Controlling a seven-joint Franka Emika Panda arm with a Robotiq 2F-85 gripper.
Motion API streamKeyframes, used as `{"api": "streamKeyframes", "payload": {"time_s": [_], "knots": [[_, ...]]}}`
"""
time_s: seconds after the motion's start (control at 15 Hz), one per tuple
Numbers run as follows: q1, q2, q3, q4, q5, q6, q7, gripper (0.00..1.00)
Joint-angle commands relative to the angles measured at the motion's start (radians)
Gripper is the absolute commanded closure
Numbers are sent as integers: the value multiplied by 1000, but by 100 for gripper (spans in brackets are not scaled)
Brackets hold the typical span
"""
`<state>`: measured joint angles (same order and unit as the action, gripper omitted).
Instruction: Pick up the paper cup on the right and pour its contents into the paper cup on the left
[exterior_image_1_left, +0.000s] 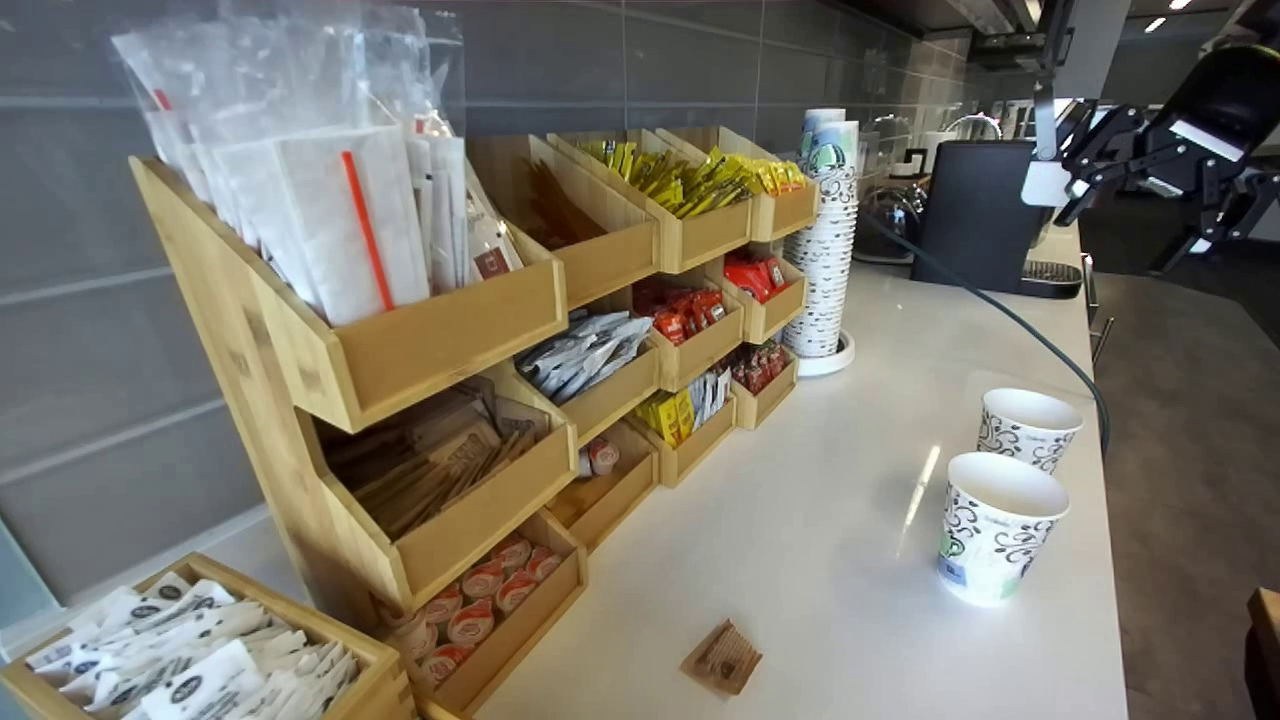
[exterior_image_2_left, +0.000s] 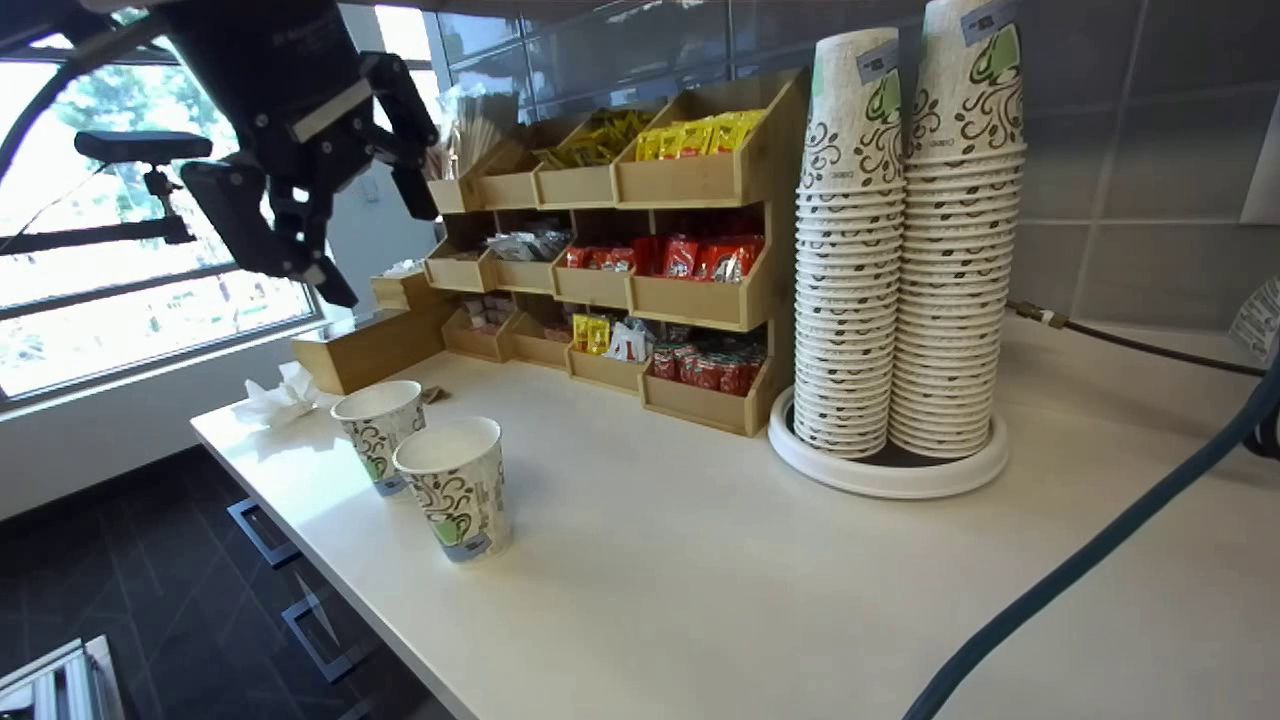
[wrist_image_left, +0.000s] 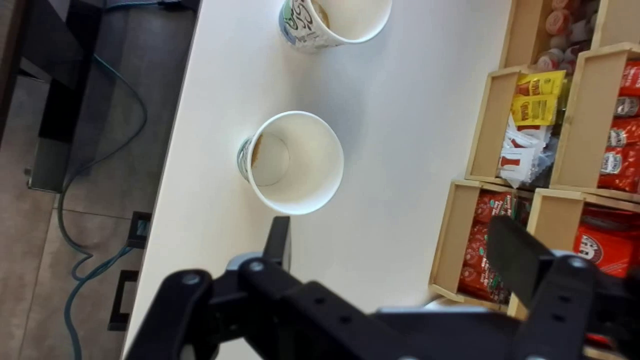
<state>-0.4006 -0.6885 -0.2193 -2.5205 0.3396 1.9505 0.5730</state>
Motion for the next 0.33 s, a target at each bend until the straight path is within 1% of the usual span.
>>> {"api": "streamKeyframes", "payload": {"time_s": [0.0, 0.27], "knots": [[-10, -2, 8, 2, 5, -6, -7, 0], [-10, -3, 9, 2, 4, -6, -14, 0]]}}
